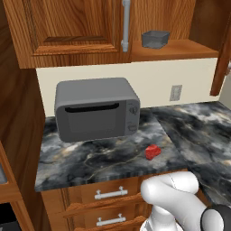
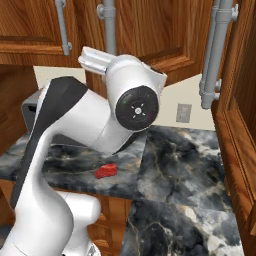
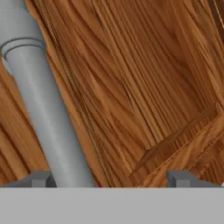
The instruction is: Retrieve the tupperware from the cabinet, then place the raw meat into the tupperware to avoid contamination.
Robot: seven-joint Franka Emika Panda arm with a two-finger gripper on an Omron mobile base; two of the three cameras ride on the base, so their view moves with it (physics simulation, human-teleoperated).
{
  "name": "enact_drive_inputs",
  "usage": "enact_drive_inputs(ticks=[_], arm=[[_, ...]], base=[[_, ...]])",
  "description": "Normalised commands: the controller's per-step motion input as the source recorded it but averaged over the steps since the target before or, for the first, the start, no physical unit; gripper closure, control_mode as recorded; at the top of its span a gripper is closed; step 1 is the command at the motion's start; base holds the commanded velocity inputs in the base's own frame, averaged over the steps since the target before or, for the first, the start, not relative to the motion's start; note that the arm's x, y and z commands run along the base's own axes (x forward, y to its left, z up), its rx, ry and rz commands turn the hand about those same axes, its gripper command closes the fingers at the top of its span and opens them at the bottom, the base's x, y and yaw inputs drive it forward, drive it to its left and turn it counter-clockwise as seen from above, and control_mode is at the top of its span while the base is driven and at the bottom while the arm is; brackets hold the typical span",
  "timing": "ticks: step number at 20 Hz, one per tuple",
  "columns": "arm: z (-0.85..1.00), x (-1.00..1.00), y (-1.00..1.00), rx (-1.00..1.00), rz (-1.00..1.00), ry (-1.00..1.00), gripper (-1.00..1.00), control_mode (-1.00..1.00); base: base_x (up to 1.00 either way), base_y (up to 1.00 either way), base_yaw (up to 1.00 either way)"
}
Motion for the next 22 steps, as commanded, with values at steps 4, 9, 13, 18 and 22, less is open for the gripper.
enact_drive_inputs(ticks=[4,9,13,18,22], arm=[[0.09,-0.28,-0.61,0.15,0.08,0.0,-1.0,-1.0],[-0.01,-0.33,-0.24,0.07,0.07,-0.07,-1.0,-1.0],[-0.17,-0.67,0.12,-0.06,0.13,-0.14,-1.0,-1.0],[0.01,-0.81,0.03,-0.06,0.09,-0.21,-1.0,-1.0],[-0.09,-0.9,0.14,-0.21,0.05,-0.07,-1.0,-1.0]], base=[[0.0,0.0,0.0],[0.0,0.0,0.0],[0.0,0.0,0.0],[0.0,0.0,0.0],[0.0,0.0,0.0]])
